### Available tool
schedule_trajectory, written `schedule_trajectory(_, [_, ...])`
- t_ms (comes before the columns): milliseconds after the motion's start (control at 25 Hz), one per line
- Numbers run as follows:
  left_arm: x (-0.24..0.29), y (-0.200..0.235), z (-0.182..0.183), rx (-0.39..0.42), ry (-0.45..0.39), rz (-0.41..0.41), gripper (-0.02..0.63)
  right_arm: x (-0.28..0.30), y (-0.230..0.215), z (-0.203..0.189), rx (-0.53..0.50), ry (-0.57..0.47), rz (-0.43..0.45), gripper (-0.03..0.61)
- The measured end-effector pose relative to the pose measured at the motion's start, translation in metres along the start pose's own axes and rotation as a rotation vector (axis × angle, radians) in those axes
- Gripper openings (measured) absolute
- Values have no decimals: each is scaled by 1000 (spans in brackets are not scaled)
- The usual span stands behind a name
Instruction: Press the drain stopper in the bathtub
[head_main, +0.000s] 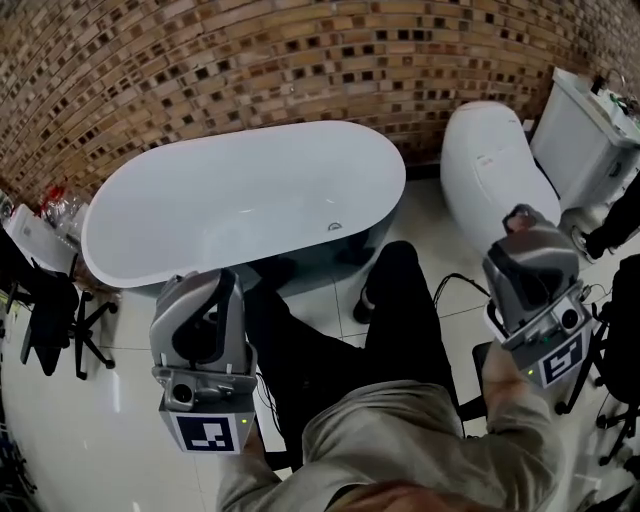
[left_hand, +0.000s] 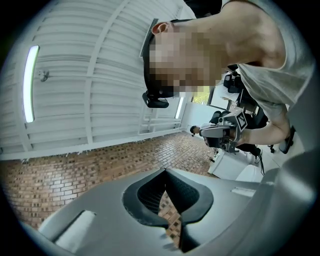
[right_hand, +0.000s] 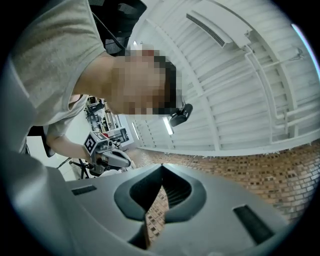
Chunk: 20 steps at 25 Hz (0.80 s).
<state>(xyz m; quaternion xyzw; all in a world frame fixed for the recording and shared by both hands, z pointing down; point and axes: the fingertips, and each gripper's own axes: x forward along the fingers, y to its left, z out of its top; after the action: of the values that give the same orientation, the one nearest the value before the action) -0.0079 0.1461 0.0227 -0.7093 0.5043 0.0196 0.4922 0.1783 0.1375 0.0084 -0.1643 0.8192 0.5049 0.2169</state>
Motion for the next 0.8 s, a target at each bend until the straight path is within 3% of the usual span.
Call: schedule_trajectory(800, [-2,-4,-1,-4,5,-11,9,4,12,0,-14,-1,43,0])
